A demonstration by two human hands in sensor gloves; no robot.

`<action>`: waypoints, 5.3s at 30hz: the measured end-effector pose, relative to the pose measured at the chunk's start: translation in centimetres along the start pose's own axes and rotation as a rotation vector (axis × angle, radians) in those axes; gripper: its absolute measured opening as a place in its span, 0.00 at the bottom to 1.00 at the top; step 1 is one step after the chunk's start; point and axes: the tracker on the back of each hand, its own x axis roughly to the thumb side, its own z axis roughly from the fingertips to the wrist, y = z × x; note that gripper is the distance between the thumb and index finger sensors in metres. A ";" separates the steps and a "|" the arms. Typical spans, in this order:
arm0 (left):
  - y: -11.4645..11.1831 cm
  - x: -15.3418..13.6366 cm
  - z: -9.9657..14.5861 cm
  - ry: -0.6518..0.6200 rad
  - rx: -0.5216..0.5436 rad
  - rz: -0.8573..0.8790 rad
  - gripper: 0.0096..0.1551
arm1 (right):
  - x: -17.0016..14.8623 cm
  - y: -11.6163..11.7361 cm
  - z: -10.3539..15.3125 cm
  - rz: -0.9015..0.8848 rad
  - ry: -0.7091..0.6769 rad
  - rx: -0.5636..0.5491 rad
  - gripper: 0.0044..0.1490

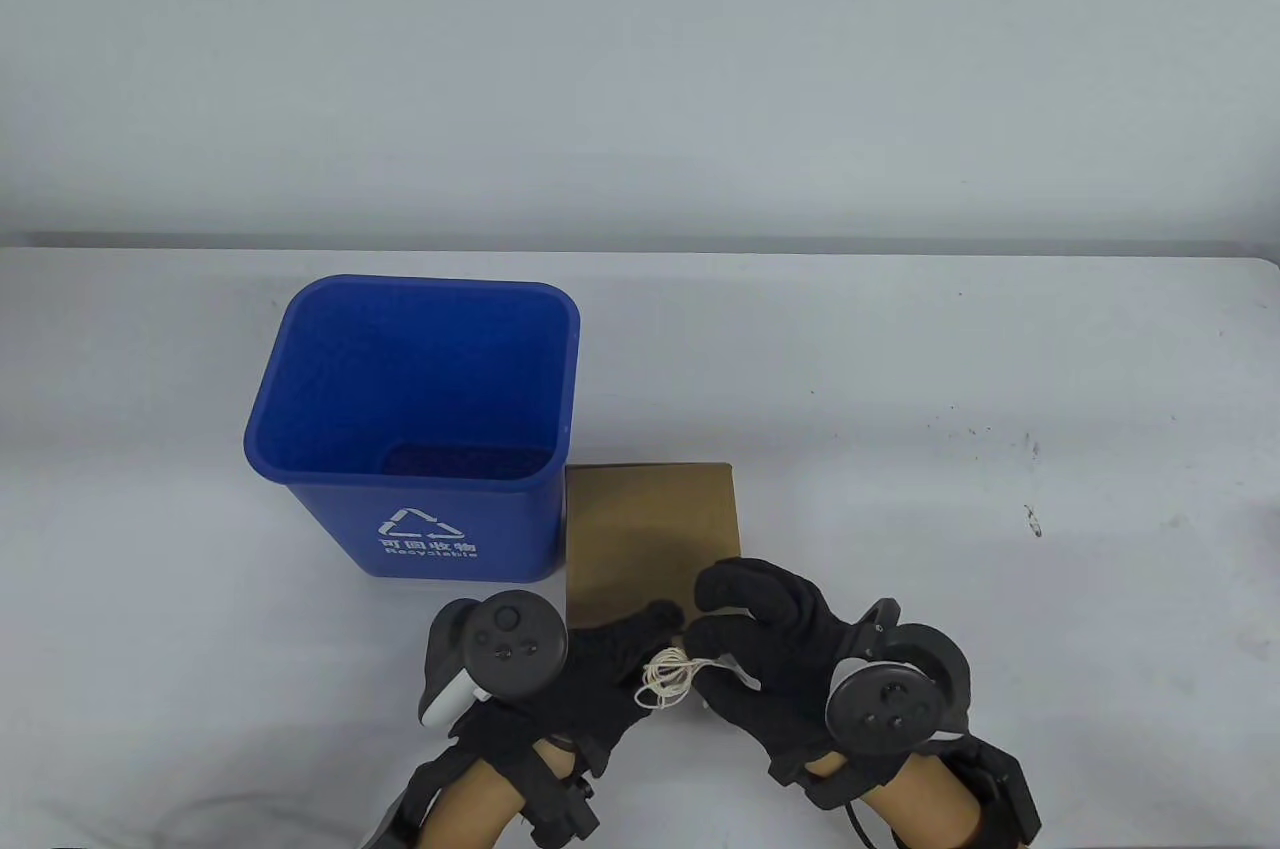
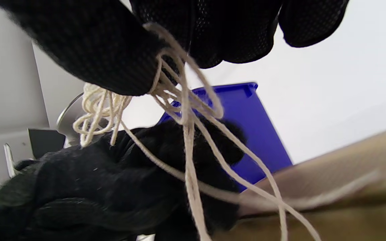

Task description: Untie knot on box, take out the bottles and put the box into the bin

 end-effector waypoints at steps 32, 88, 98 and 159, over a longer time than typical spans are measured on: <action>-0.4 0.0 -0.1 -0.090 -0.081 0.223 0.24 | -0.9 1.6 -0.5 -0.189 -0.101 0.417 0.28; 12.2 11.2 3.8 -0.069 0.837 -0.888 0.21 | -12.4 3.8 3.0 0.145 0.788 0.768 0.48; 15.5 11.9 -0.4 0.026 0.802 -1.099 0.21 | -15.0 3.7 4.1 0.119 0.842 0.787 0.48; 22.2 6.4 -2.1 0.541 0.623 -0.884 0.21 | -15.1 3.9 4.0 0.119 0.823 0.787 0.47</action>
